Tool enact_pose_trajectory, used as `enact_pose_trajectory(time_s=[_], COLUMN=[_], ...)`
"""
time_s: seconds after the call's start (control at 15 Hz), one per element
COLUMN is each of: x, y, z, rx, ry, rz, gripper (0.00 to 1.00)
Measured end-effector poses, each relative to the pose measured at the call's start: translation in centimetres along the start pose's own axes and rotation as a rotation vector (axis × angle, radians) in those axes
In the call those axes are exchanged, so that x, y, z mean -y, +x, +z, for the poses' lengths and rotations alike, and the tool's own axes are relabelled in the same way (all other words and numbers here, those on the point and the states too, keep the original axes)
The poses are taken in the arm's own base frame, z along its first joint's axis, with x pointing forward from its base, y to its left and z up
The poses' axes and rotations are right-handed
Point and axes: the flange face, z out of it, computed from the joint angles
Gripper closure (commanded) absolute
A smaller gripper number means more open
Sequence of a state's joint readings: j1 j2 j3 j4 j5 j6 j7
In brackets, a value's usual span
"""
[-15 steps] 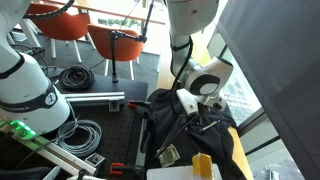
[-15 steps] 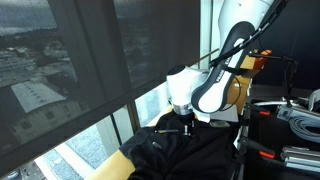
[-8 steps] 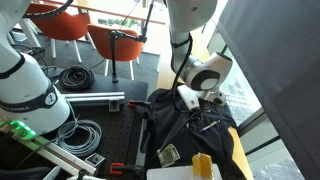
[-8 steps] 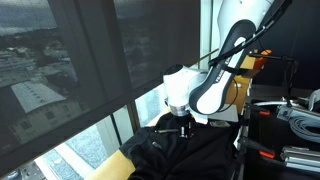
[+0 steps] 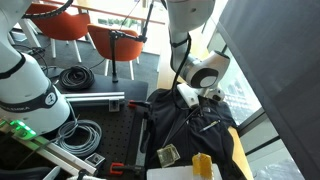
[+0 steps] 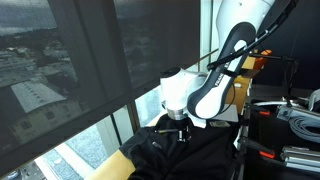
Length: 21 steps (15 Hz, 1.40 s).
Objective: Close the zipper of the black vest
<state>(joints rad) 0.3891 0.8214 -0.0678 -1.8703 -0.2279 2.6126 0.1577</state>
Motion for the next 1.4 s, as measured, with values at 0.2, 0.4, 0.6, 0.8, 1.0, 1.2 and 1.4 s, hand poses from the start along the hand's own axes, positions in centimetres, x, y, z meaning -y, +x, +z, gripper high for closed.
enact_pose_trajectory(time_s=[0.2, 0.4, 0.6, 0.8, 1.0, 1.2, 1.4], x=[0.5, 1.0, 1.6, 2.5, 3.7, 5.0, 6.0], y=[0.2, 0.6, 1.1, 1.7, 2.3, 2.8, 3.3], z=[0.6, 1.2, 1.3, 1.0, 0.3, -0.2, -0.6], rx=[0.003, 0.004, 0.001, 0.006, 0.003, 0.002, -0.005], ry=[0.002, 0.002, 0.003, 0.004, 0.006, 0.007, 0.010], rz=[-0.007, -0.013, -0.021, -0.033, -0.049, -0.066, -0.080], gripper=[0.98, 0.98, 0.98, 0.98, 0.98, 0.98, 0.98])
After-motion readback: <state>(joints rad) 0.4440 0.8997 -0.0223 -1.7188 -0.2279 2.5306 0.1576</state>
